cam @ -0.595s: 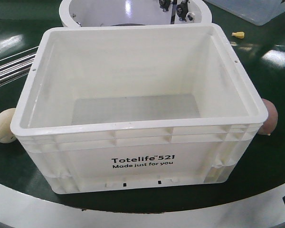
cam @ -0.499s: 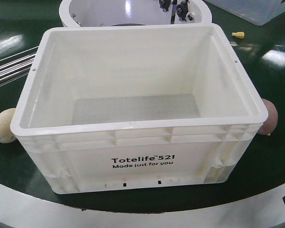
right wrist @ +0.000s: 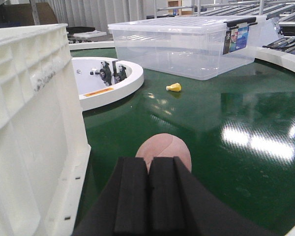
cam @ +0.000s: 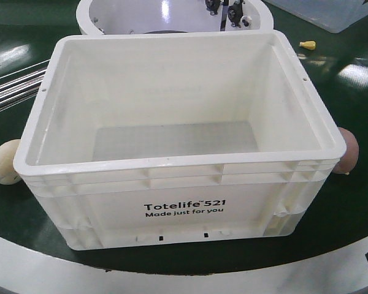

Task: Place moving items into box and shelve
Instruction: 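Lower the right gripper toward the pink ball beside the crate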

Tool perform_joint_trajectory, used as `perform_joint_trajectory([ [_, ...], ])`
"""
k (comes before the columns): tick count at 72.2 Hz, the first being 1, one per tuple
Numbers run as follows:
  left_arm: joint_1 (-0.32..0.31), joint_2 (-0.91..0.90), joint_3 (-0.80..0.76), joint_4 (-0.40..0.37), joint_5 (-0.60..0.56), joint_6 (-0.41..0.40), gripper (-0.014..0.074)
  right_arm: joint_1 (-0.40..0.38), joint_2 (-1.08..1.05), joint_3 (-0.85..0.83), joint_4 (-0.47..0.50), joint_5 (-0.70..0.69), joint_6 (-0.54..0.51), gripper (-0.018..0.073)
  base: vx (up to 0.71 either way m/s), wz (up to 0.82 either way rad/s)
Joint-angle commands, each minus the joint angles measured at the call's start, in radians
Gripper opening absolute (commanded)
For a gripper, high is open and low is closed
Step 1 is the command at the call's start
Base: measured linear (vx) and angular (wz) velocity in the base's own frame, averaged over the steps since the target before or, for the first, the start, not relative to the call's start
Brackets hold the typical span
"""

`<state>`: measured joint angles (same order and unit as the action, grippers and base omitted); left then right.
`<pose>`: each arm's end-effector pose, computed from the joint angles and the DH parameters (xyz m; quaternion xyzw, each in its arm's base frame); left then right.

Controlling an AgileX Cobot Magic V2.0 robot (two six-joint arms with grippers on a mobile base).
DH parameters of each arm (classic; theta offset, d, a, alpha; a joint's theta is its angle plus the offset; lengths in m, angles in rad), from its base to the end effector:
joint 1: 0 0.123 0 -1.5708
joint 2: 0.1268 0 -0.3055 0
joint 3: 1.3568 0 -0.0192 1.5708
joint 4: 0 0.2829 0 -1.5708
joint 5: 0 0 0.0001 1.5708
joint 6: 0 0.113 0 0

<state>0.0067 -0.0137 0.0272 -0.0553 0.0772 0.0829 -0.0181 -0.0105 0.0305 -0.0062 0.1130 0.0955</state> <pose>0.0902 0.0001 0.1970 0.0090 0.7082 0.0107 0.7058 0.0904 -0.0017 0.1913 0.0391 0.7221 0.0243 0.6903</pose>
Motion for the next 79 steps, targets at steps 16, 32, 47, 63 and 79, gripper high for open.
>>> perform_joint_trajectory([
  [16,0.004,-0.012,-0.104,-0.009,-0.238,-0.046,-0.0006,-0.004,-0.013,-0.197,0.006,-0.049,-0.012,-0.0001,0.00,0.00],
  [32,0.004,0.050,-0.377,-0.007,-0.122,-0.038,-0.0006,-0.004,0.065,-0.470,-0.061,0.074,-0.074,-0.0001,0.00,0.00],
  [47,0.004,0.249,-0.598,0.104,-0.117,-0.021,-0.0003,-0.004,0.245,-0.656,-0.220,0.008,-0.074,-0.0002,0.00,0.00],
  [63,0.007,0.496,-0.749,0.212,-0.132,0.022,-0.0003,-0.004,0.502,-0.773,-0.272,-0.020,-0.010,-0.0002,0.00,0.00],
  [79,0.137,0.692,-0.769,0.197,-0.139,-0.175,-0.0003,-0.067,0.741,-0.791,-0.271,-0.134,0.077,-0.0001,0.00,0.00],
])
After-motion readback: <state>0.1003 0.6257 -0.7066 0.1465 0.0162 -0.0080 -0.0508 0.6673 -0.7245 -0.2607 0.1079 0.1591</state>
